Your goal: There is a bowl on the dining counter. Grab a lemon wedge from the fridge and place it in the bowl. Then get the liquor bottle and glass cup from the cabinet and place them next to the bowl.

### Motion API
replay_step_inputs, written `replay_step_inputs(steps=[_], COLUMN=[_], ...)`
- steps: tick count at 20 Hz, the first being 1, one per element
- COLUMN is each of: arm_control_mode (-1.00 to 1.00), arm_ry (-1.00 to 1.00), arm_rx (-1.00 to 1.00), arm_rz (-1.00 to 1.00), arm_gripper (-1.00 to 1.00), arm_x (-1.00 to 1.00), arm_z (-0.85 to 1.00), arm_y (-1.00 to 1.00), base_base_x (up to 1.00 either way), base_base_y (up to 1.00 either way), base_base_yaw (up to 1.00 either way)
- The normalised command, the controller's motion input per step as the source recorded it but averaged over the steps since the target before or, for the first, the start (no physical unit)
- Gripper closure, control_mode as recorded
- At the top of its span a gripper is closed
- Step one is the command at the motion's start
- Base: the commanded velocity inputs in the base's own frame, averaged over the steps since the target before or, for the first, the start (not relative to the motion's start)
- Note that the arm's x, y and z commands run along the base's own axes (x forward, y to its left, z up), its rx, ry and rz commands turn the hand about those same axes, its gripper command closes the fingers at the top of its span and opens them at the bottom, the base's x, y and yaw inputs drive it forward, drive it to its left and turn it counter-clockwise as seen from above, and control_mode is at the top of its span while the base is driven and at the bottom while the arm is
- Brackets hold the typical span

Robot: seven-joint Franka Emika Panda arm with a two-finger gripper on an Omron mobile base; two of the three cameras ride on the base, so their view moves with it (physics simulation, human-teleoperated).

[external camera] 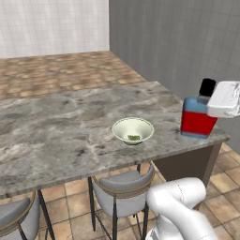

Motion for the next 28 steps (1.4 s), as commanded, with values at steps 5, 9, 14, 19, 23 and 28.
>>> replay_step_inputs(steps=[5,9,14,19,23,28], arm_control_mode=[-1.0,-1.0,-1.0,-1.0,-1.0,-1.0], arm_ry=[0.02,0.0,0.06,0.01,0.0,0.0], arm_rx=[0.0,0.0,0.0,0.0,0.0,0.0], arm_rz=[0.25,0.18,0.0,-0.14,-0.22,-0.24], arm_gripper=[1.0,1.0,1.0,1.0,1.0,1.0], arm_x=[0.98,1.0,1.0,0.97,0.73,0.52], arm_z=[-0.18,-0.21,-0.65,-0.91,-0.99,-0.84], arm_y=[-0.69,-0.73,-0.31,-0.05,-0.08,-0.01], base_base_x=[0.0,0.0,0.0,0.0,0.0,0.0], base_base_y=[0.0,0.0,0.0,0.0,0.0,0.0], base_base_yaw=[0.0,0.0,0.0,0.0,0.0,0.0])
